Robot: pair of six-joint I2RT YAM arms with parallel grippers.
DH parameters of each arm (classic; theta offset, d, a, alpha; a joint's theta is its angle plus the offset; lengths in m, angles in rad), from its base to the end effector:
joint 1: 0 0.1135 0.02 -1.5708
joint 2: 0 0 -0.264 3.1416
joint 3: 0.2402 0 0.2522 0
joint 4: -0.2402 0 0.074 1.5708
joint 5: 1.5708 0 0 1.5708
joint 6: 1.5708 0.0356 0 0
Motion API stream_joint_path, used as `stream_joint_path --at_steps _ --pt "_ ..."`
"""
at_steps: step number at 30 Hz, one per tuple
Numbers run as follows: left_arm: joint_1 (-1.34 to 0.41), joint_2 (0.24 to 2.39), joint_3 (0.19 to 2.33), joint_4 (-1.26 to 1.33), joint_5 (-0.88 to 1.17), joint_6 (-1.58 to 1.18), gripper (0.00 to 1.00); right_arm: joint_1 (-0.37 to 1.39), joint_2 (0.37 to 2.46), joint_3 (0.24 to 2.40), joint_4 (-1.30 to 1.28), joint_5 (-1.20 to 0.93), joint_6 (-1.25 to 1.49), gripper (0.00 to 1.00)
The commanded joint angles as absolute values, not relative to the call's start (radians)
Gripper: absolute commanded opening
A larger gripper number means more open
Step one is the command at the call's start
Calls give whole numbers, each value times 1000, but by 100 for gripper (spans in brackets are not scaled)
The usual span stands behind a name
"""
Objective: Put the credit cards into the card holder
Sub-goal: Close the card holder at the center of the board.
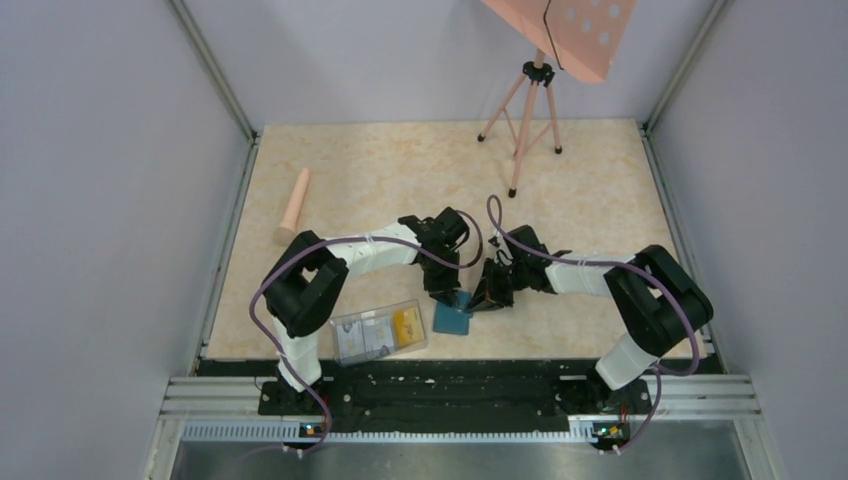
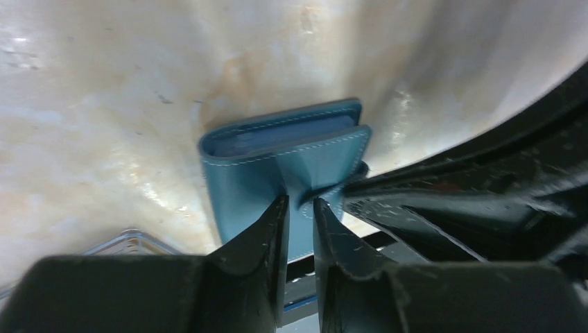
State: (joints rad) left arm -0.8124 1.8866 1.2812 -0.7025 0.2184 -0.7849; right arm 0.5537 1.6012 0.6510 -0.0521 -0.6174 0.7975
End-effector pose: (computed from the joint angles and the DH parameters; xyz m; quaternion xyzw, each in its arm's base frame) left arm 0.2460 -0.2709 0.1694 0.0278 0.9852 -0.1687 0.0135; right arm 0.2229 0.1620 0.1262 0.0266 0.9181 0.3947 0.0261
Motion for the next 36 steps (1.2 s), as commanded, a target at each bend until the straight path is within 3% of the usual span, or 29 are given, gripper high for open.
stream_joint_path --at_steps 1,9,17,22,28,36 --pt "-812 1813 1237 -594 299 -815 25 568 1638 678 -72 -574 788 0" --pt "-788 1815 1159 -540 365 -855 26 570 1648 680 -74 -575 788 0" --pt "-786 1845 1221 -676 264 -831 30 571 1655 681 -89 -573 779 0" --pt "-782 1870 1234 -661 317 -831 31 572 1658 683 -86 -575 780 0" --pt "-782 1859 1194 -530 428 -872 26 578 1668 693 -87 -578 780 0" --pt "-779 1827 1194 -521 408 -879 5 580 1668 699 -94 -581 778 0"
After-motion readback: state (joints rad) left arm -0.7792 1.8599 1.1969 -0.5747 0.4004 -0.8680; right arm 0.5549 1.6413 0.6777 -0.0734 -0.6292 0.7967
